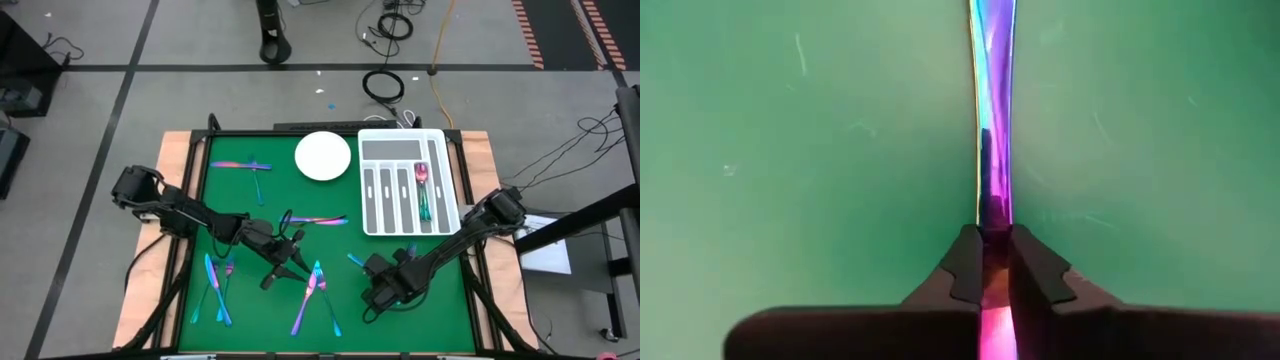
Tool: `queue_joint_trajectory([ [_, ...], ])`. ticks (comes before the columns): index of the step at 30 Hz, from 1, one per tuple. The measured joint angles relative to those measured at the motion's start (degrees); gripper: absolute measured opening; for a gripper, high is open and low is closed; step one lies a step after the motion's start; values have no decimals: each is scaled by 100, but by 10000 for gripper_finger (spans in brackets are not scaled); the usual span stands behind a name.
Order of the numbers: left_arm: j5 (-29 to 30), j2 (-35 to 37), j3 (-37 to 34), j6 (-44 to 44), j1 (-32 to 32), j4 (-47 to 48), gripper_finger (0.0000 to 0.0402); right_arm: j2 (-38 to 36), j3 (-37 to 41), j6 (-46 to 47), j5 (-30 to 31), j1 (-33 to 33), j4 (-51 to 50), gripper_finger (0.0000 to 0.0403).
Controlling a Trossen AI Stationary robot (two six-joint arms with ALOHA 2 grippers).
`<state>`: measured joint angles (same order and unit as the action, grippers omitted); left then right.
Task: Sort silverware
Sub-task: Put the iridescent knife into the white silverware tray
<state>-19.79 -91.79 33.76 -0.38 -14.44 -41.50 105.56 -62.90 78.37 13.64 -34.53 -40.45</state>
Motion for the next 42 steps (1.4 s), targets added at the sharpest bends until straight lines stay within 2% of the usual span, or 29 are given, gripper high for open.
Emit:
queue_joint_trajectory([
  [5, 2, 0, 0, -2, 0, 1, 121, -265, 8, 24, 144, -1, -25, 4],
  [15, 2, 0, 0, -2, 0, 2, 121, -250, -3, 241, 257, 3, 67, 0],
  [18, 2, 0, -2, -2, 0, 0, 121, -250, -5, 238, 265, 1, 237, 12],
  [24, 2, 0, -2, -2, 0, 1, 121, -252, -14, 210, 285, 3, 445, 63],
  [29, 2, 0, -2, -2, 0, 0, 121, -256, -16, 346, 84, 35, 477, 96],
  [33, 2, 0, -2, -3, 0, 0, 121, -258, -16, 333, -299, 163, 550, 102],
  [42, 4, 0, -2, -4, 0, 2, 121, -156, -23, -22, -446, 413, 723, 102],
])
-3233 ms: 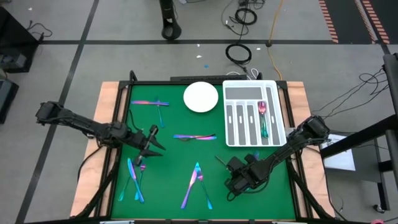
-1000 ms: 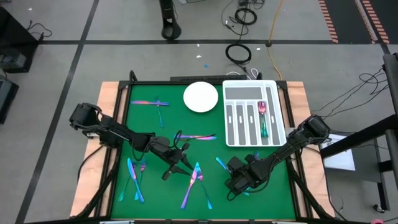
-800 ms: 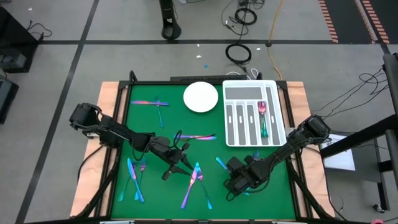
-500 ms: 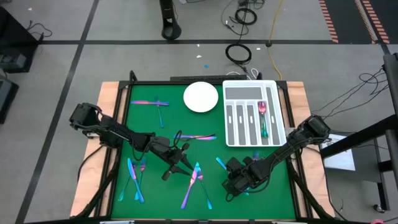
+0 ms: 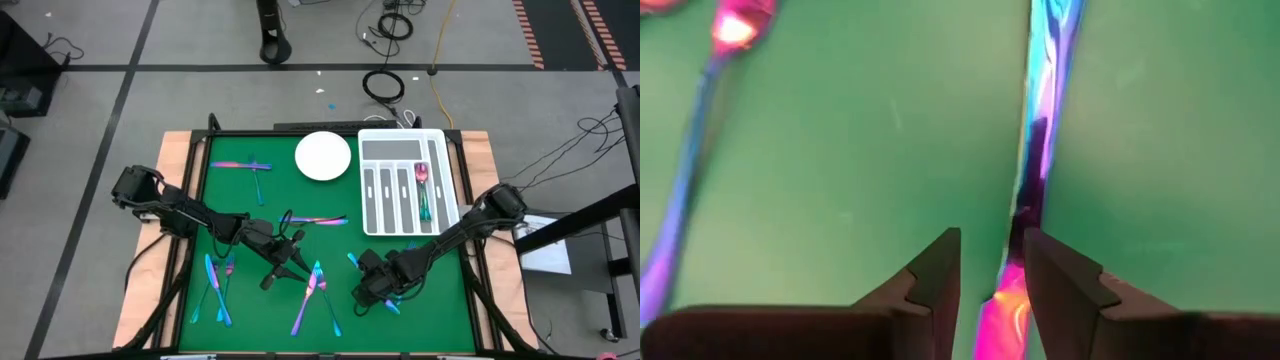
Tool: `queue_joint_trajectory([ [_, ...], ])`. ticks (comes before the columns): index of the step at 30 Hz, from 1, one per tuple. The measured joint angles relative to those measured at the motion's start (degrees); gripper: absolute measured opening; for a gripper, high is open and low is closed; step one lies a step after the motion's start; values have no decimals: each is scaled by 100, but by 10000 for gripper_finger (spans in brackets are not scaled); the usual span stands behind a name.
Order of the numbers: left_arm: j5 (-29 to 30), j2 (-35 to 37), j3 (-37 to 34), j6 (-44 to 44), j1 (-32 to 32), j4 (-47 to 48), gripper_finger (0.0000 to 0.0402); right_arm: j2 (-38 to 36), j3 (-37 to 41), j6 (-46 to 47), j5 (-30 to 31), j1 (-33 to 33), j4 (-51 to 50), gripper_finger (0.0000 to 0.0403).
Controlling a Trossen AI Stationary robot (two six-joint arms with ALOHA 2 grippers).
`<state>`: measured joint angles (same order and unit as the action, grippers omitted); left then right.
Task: Sort silverware
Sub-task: Put the iridescent knife into the white silverware tray
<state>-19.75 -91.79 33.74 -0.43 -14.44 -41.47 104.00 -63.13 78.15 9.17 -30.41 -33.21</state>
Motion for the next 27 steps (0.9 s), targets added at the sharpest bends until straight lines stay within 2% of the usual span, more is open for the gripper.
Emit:
queue_joint_trajectory([
  [9, 0, 0, 0, -43, 15, 42, 121, 104, -4, -149, -69, 45, -117, 102],
  [19, 0, 2, -2, -52, 22, 94, 121, 563, -63, -350, -357, 39, -441, 100],
  [27, 0, 2, -2, -50, 26, 146, 121, 571, -48, -289, -299, 32, -472, 36],
])
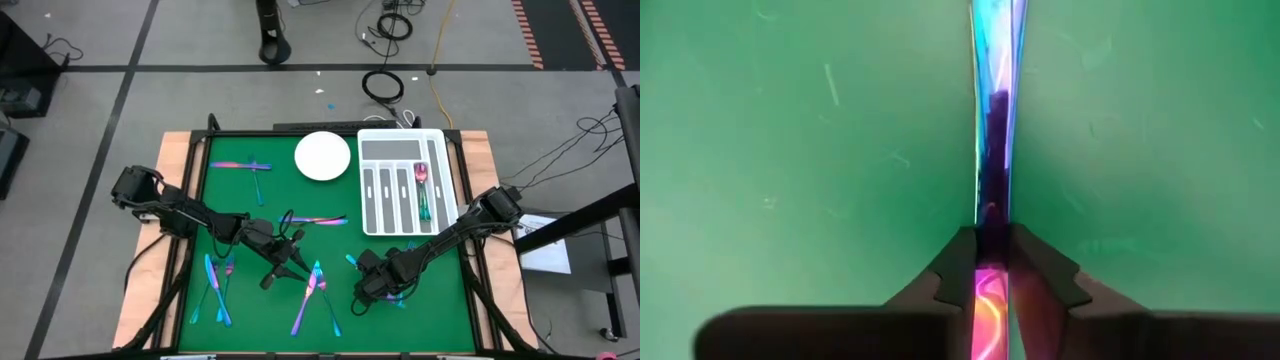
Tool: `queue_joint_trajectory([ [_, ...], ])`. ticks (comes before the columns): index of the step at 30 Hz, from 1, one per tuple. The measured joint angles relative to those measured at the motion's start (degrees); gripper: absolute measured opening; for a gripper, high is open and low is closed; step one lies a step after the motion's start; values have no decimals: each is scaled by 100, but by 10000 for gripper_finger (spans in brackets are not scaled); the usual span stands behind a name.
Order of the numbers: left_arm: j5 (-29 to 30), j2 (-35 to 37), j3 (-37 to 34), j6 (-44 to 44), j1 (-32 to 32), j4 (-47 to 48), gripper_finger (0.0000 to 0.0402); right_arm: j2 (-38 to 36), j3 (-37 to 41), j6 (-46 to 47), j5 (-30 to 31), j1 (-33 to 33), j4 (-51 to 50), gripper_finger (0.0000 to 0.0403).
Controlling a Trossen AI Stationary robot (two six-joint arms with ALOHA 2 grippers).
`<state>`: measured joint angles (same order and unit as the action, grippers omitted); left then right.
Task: Sort silverware
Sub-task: Put the iridescent knife into the white silverware tray
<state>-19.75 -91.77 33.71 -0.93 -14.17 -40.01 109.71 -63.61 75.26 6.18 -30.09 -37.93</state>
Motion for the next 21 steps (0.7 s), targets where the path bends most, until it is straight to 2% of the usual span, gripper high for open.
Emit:
queue_joint_trajectory([
  [4, 0, 0, 0, 0, 0, 3, 121, -9, -41, 21, 9, -2, -35, 17],
  [11, 0, 0, 0, 0, 0, 2, 121, -30, -536, -107, 252, 25, -310, 17],
  [21, 0, 0, 0, 18, -7, 0, 121, -50, -848, -201, 1009, 55, -251, 16],
])
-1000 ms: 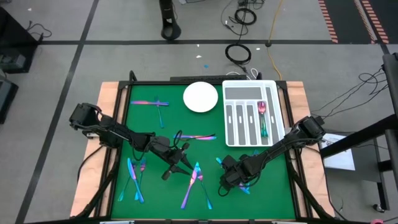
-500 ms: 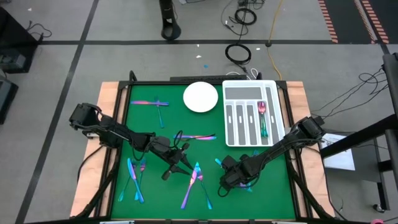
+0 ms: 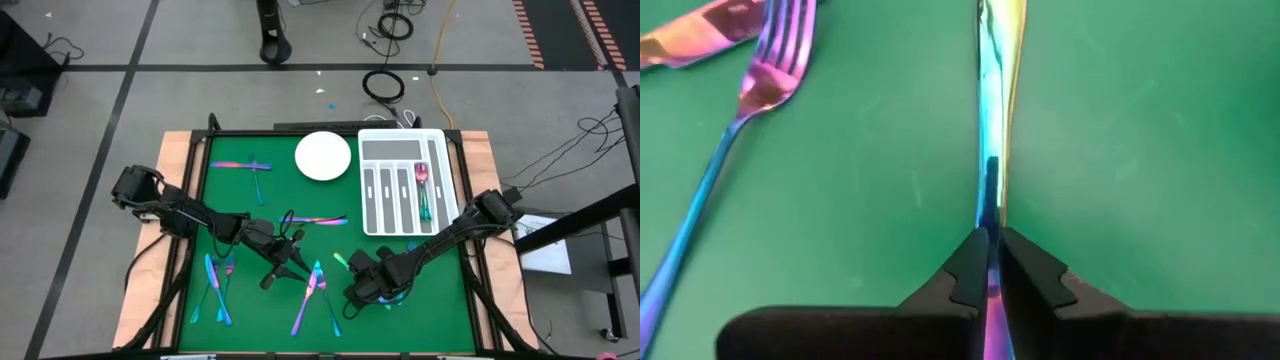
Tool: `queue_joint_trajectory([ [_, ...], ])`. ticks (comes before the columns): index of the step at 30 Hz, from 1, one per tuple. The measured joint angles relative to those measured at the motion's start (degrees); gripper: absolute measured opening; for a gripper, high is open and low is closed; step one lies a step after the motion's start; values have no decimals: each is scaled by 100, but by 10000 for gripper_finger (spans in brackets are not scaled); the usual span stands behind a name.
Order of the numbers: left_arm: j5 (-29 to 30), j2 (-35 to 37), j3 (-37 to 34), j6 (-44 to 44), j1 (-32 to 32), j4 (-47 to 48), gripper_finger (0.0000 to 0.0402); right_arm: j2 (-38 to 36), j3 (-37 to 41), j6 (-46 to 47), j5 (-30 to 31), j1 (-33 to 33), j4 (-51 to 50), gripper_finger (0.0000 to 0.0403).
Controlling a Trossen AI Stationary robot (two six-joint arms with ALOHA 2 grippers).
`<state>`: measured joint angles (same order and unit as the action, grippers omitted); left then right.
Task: Sort silverware
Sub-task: Put the iridescent knife into the white silverware tray
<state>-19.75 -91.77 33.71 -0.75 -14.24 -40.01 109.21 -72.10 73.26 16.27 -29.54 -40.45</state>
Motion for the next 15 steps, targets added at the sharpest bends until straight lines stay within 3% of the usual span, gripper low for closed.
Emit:
queue_joint_trajectory([
  [8, 0, 0, 0, 15, 0, 0, 121, -4, -2, 3, -31, 35, 100, 16],
  [15, 0, 0, 0, 15, 0, 0, 121, -8, -6, -177, -7, 92, 74, 82],
])
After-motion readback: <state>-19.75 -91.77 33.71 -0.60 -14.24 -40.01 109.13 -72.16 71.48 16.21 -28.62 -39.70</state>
